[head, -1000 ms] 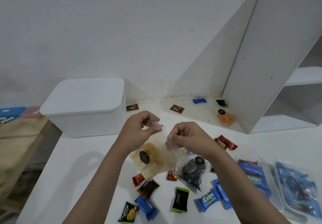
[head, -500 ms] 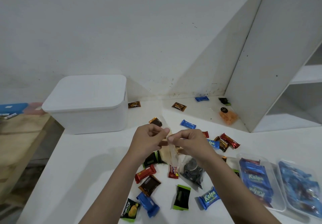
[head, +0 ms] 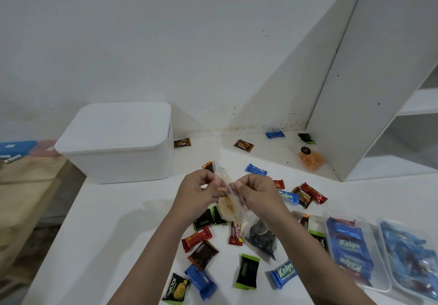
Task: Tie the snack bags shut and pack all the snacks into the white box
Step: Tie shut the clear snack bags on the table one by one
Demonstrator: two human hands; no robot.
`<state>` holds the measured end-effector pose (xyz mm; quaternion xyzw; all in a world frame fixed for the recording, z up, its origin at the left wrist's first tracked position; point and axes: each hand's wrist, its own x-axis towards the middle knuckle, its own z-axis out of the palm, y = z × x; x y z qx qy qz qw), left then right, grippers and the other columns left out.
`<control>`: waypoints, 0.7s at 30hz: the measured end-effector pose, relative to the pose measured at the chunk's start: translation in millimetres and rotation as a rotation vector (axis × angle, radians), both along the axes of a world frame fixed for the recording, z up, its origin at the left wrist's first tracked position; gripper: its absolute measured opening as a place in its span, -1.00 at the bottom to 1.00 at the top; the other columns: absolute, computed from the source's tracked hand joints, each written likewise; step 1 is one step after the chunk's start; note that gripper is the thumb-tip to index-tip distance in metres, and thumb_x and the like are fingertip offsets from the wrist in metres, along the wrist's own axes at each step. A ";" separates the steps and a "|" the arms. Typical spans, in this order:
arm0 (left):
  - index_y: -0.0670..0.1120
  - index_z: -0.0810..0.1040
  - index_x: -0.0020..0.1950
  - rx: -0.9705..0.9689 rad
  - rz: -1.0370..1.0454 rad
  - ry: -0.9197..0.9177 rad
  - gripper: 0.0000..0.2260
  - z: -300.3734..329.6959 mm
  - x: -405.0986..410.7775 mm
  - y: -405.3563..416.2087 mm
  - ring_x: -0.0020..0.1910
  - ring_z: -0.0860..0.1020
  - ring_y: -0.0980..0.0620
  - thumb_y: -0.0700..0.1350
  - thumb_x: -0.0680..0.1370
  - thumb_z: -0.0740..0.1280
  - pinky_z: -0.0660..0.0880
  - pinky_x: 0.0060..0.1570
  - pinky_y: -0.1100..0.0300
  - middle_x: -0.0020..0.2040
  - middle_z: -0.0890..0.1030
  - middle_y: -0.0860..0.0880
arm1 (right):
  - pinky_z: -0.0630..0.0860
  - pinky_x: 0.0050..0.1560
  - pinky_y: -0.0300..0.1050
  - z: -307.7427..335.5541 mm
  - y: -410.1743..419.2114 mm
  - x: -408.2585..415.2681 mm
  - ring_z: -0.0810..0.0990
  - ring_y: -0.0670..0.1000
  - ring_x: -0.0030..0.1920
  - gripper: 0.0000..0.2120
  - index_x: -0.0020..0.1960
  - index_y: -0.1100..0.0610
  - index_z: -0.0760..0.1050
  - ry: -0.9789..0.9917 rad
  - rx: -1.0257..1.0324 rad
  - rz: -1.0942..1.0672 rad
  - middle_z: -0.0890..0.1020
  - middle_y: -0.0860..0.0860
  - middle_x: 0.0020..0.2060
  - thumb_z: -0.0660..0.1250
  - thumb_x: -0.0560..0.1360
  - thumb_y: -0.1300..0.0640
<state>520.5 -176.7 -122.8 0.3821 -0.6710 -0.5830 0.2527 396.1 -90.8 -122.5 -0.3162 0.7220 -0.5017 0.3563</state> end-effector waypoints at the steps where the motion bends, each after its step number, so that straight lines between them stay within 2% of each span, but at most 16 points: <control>1: -0.27 0.53 -0.08 -0.006 0.024 0.002 -0.88 -2.9 -1.4 -1.0 -0.15 0.69 -0.01 -0.23 0.58 0.27 0.61 0.00 -0.03 -0.10 0.67 -0.10 | 0.43 -0.30 -0.17 -0.7 -2.7 -1.2 0.47 -0.06 -0.35 -0.78 -0.21 0.10 0.59 0.020 -0.004 -0.001 0.60 0.04 -0.32 0.26 0.57 0.19; 3: -0.14 0.56 -0.03 -0.068 0.059 -0.046 -0.92 -16.1 -1.2 -6.3 -0.01 0.65 0.04 -0.14 0.55 0.33 0.59 -0.01 0.12 -0.01 0.65 -0.03 | 0.39 -0.33 -0.23 -3.5 -8.5 -5.7 0.44 -0.07 -0.36 -0.78 -0.19 0.10 0.56 0.045 -0.010 -0.017 0.60 0.03 -0.29 0.22 0.59 0.18; 4: -0.06 0.53 0.08 -0.093 0.050 -0.112 -0.80 -23.9 0.9 -9.1 0.10 0.58 0.08 -0.05 0.50 0.40 0.53 -0.01 0.24 0.11 0.59 0.04 | 0.40 -0.32 -0.21 -5.6 -11.3 -8.9 0.44 -0.04 -0.34 -0.78 -0.18 0.10 0.54 0.046 -0.017 -0.022 0.61 0.04 -0.27 0.20 0.60 0.17; 5: 0.01 0.44 0.22 -0.101 0.012 -0.199 -0.56 -32.9 4.2 -12.3 0.20 0.47 0.13 0.06 0.41 0.47 0.45 0.06 0.28 0.23 0.47 0.11 | 0.45 -0.27 -0.15 -8.1 -14.4 -12.9 0.48 0.02 -0.30 -0.78 -0.16 0.12 0.52 0.026 -0.023 -0.023 0.64 0.03 -0.22 0.18 0.60 0.17; 7: 0.09 0.20 0.43 -0.120 -0.074 -0.341 -0.05 -47.6 7.9 -18.6 0.31 0.26 0.18 0.28 0.15 0.54 0.34 0.26 0.16 0.33 0.24 0.20 | 0.57 -0.13 0.00 -14.2 -21.2 -22.7 0.63 0.05 -0.18 -0.79 -0.09 0.18 0.51 -0.072 -0.027 -0.026 0.70 -0.02 -0.17 0.16 0.62 0.16; 8: 0.10 0.13 0.46 -0.145 -0.116 -0.396 0.10 -52.3 7.1 -21.1 0.32 0.21 0.17 0.34 0.03 0.53 0.29 0.33 0.08 0.33 0.21 0.20 | 0.58 -0.12 -0.01 -19.3 -25.0 -28.7 0.67 -0.03 -0.18 -0.79 -0.06 0.22 0.51 -0.122 -0.026 -0.031 0.70 -0.04 -0.20 0.15 0.62 0.16; 9: 0.09 0.14 0.45 -0.167 -0.142 -0.444 0.15 -56.8 4.5 -23.4 0.30 0.23 0.15 0.36 -0.05 0.50 0.26 0.37 0.02 0.30 0.24 0.19 | 0.57 -0.20 -0.07 -24.3 -28.5 -34.5 0.66 -0.12 -0.27 -0.79 -0.04 0.24 0.51 -0.151 -0.015 -0.040 0.69 -0.07 -0.28 0.15 0.62 0.17; 11: 0.08 0.21 0.39 -0.234 -0.156 -0.545 0.07 -68.4 -5.3 -28.9 0.24 0.31 0.11 0.35 -0.05 0.47 0.22 0.38 -0.06 0.22 0.31 0.18 | 0.52 -0.30 -0.15 -35.6 -36.0 -46.3 0.62 -0.14 -0.39 -0.80 -0.05 0.25 0.51 -0.211 0.009 -0.069 0.67 -0.04 -0.30 0.15 0.62 0.19; 13: 0.10 0.24 0.33 -0.303 -0.150 -0.627 -0.05 -83.8 -16.4 -38.3 0.20 0.38 0.05 0.35 0.03 0.48 0.29 0.33 -0.07 0.18 0.34 0.13 | 0.56 -0.28 -0.14 -49.8 -45.2 -58.5 0.69 -0.04 -0.28 -0.82 -0.06 0.26 0.51 -0.291 0.023 -0.109 0.69 0.07 -0.19 0.17 0.61 0.21; 15: 0.09 0.25 0.32 -0.352 -0.137 -0.709 -0.13 -97.8 -26.7 -51.6 0.17 0.43 -0.02 0.35 0.12 0.47 0.40 0.21 0.00 0.17 0.36 0.04 | 0.57 -0.23 -0.16 -65.2 -54.4 -72.8 0.68 -0.04 -0.21 -0.86 -0.06 0.22 0.53 -0.284 0.066 -0.179 0.68 0.08 -0.12 0.22 0.59 0.20; 19: -0.03 0.21 0.38 -0.375 -0.161 -0.960 -0.17 -117.2 -54.5 -76.9 0.21 0.39 -0.12 0.32 0.26 0.42 0.37 0.19 0.02 0.23 0.36 -0.10 | 0.51 -0.19 -0.20 -93.6 -68.1 -108.3 0.65 -0.02 -0.12 -0.85 0.06 0.21 0.54 -0.278 0.130 -0.309 0.67 0.10 -0.01 0.25 0.58 0.17; 21: -0.08 0.17 0.40 -0.349 -0.165 -1.030 -0.14 -124.9 -69.8 -84.8 0.26 0.35 -0.18 0.33 0.29 0.42 0.31 0.24 -0.03 0.28 0.32 -0.16 | 0.57 -0.09 -0.09 -101.6 -69.8 -128.3 0.65 0.03 -0.11 -0.89 0.00 0.20 0.55 -0.269 0.142 -0.349 0.67 0.16 0.00 0.26 0.56 0.22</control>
